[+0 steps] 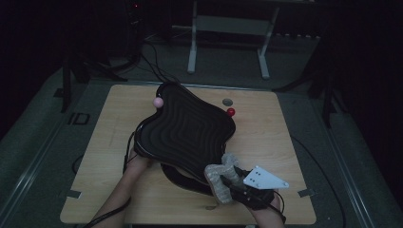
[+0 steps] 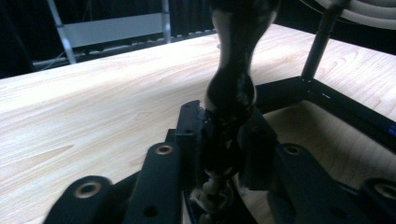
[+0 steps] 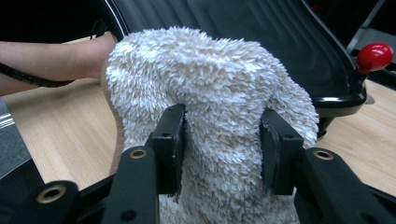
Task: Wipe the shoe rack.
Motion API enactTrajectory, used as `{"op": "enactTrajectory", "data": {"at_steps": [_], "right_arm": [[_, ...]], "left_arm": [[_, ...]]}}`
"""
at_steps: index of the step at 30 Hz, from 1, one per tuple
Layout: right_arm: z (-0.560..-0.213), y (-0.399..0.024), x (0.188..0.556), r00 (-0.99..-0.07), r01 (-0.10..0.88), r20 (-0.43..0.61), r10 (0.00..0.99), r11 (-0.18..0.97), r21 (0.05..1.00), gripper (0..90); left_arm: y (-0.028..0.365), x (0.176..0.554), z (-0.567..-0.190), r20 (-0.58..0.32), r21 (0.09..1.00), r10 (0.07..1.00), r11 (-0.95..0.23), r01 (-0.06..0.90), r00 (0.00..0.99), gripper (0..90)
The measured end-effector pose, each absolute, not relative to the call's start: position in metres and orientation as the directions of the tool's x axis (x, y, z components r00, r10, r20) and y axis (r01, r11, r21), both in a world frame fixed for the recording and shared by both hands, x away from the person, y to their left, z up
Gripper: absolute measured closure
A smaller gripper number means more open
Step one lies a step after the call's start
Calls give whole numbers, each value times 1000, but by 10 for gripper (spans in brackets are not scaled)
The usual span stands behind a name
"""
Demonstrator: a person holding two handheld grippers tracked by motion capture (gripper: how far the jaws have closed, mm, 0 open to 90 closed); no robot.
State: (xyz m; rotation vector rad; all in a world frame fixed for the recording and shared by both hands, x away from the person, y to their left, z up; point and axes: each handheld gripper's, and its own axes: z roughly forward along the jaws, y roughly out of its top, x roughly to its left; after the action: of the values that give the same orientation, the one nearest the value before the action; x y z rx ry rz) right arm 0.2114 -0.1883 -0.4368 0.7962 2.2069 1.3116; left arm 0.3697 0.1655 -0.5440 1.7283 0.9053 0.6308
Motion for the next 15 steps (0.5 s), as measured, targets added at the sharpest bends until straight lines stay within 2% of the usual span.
{"op": "enactTrajectory", "data": {"at_steps": [3, 10, 15], "right_arm": [[-438, -189, 212, -733, 259, -74, 677, 377, 889, 547], [-438, -190, 215, -727, 239, -119, 677, 411, 880, 569], [-441, -198, 227, -691, 256, -135, 711, 414, 873, 622]], "left_arm": [[167, 370, -545, -39, 947, 812, -157, 281, 583, 739], [171, 366, -545, -42, 947, 812, -154, 283, 582, 742], [179, 358, -545, -50, 947, 812, -147, 286, 581, 742]]}}
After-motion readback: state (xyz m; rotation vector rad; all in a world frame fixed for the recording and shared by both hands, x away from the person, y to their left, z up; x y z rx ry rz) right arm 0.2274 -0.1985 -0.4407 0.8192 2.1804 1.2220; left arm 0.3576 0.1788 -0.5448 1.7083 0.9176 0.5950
